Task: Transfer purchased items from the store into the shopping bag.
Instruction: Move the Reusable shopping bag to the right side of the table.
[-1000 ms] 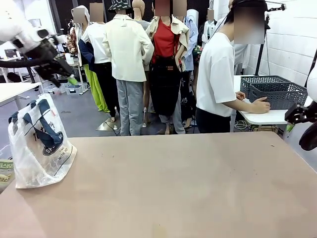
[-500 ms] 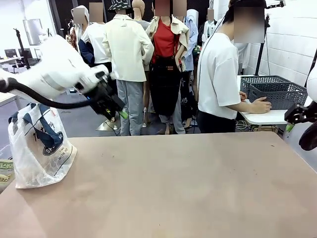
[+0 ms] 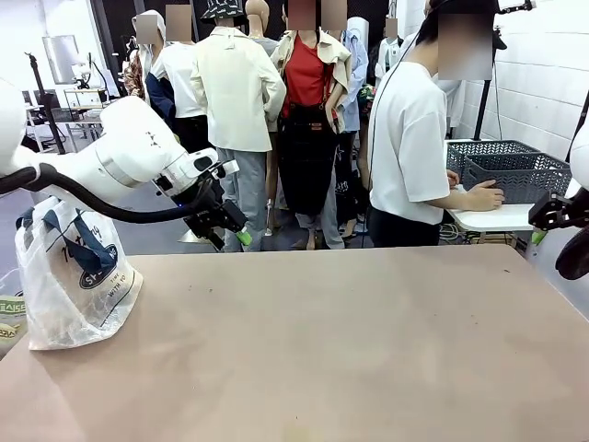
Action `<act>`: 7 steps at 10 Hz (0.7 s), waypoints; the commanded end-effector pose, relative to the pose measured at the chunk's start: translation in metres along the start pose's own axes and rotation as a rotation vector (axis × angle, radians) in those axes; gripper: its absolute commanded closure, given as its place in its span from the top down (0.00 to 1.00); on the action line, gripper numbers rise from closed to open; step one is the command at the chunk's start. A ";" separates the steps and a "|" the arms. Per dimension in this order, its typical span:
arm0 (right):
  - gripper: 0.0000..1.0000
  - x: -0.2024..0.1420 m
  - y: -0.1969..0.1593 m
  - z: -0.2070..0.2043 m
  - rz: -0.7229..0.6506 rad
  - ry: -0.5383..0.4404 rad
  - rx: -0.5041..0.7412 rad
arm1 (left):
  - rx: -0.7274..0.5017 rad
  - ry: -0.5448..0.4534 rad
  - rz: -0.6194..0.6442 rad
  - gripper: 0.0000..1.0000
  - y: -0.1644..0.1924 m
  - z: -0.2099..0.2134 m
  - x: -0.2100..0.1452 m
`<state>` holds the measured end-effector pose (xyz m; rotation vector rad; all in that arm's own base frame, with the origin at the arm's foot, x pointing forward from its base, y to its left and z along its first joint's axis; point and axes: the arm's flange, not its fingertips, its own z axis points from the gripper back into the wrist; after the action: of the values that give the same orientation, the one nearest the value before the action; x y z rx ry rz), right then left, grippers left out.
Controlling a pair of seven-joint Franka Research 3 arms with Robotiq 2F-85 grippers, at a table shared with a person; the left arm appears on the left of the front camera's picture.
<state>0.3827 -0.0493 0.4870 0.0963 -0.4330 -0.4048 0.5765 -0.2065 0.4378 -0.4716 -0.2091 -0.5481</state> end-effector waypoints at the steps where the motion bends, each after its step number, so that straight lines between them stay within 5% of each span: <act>1: 1.00 0.000 -0.001 -0.001 0.010 -0.005 -0.003 | -0.049 0.044 -0.051 1.00 0.007 0.005 0.006; 7: 1.00 0.000 -0.001 -0.001 0.010 -0.005 -0.003 | 0.000 0.000 0.000 1.00 0.000 0.000 0.000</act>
<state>0.3827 -0.0493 0.4870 0.0963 -0.4330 -0.4048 0.5790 -0.2069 0.4376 -0.4781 -0.1967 -0.5649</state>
